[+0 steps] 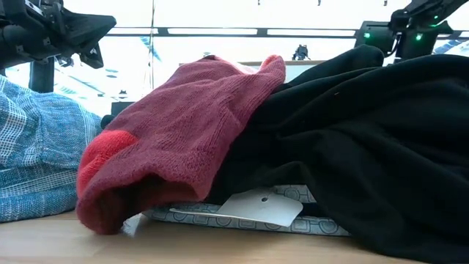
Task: Sort clothes
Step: Put the white pants into the white laundry bin, then put the blue polo into the white laundry bin
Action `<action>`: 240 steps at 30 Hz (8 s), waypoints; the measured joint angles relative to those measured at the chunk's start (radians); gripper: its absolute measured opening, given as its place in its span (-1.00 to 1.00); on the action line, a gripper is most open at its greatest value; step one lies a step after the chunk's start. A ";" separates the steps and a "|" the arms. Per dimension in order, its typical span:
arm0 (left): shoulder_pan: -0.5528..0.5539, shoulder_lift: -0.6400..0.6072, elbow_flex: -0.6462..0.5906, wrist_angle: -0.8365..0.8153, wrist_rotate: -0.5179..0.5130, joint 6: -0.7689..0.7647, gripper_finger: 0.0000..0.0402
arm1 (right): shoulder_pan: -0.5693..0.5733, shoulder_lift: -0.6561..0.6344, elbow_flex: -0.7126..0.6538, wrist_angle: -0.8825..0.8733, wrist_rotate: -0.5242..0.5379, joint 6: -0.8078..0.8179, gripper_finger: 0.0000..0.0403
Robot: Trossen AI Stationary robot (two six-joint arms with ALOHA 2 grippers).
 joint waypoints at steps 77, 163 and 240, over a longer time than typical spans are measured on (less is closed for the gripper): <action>-0.001 0.308 0.359 -0.576 -0.381 -0.313 -0.96 | 0.208 0.652 1.332 -0.145 -0.091 -0.705 -0.35; 0.262 1.173 1.570 -0.810 -0.402 -0.287 -1.00 | 0.784 -0.308 -0.296 0.643 0.079 0.019 -0.14; -0.017 1.403 1.736 -1.558 -0.565 -0.424 -0.35 | 0.796 -0.297 -0.294 0.679 0.038 -0.066 -0.17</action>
